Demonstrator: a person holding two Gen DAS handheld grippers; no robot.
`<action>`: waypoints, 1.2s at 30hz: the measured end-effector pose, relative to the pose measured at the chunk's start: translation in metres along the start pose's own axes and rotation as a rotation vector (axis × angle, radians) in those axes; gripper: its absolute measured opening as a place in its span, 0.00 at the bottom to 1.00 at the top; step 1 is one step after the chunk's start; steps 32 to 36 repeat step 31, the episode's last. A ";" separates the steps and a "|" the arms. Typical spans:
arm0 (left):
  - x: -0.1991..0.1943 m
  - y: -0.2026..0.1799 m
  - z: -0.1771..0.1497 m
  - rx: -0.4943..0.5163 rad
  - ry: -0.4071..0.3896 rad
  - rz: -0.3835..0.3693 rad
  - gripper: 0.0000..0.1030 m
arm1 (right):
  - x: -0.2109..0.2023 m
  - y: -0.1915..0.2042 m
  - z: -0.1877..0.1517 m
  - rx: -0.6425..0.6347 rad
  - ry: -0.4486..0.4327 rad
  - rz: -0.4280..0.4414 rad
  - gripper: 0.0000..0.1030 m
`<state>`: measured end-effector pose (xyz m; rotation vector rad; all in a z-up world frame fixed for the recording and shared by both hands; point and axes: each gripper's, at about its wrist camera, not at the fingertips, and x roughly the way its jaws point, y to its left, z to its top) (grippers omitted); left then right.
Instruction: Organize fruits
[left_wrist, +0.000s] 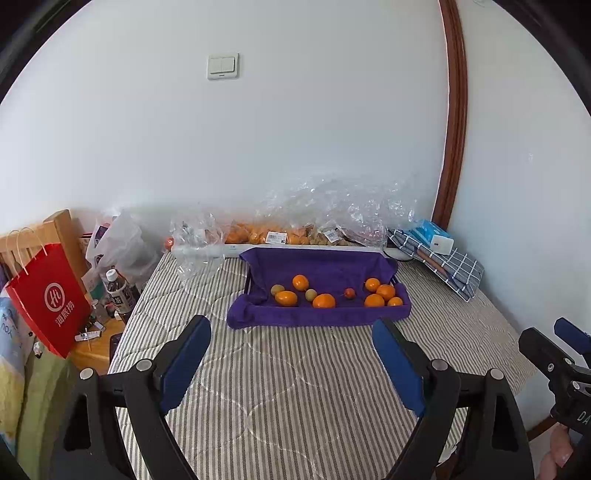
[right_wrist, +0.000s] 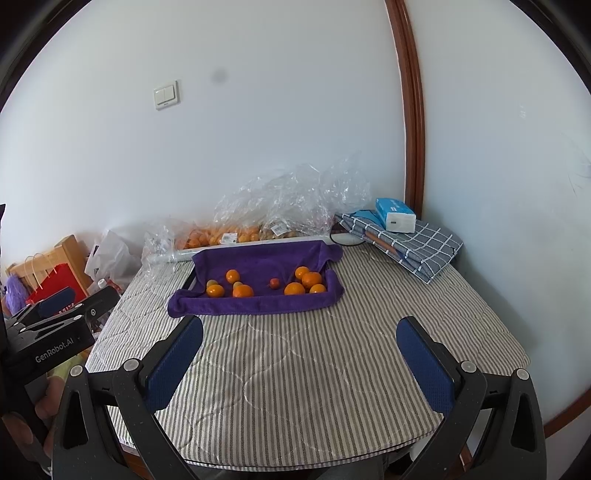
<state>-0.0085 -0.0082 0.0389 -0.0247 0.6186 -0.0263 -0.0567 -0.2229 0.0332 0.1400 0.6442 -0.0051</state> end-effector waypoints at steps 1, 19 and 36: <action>0.000 0.000 0.000 0.000 -0.001 -0.001 0.87 | 0.000 0.000 0.000 0.000 0.000 0.000 1.00; -0.003 -0.001 0.000 -0.004 0.000 -0.003 0.87 | -0.003 0.001 0.002 -0.002 -0.003 0.001 1.00; -0.004 -0.001 0.000 -0.009 0.000 0.003 0.88 | -0.001 0.005 0.001 -0.002 0.000 0.005 1.00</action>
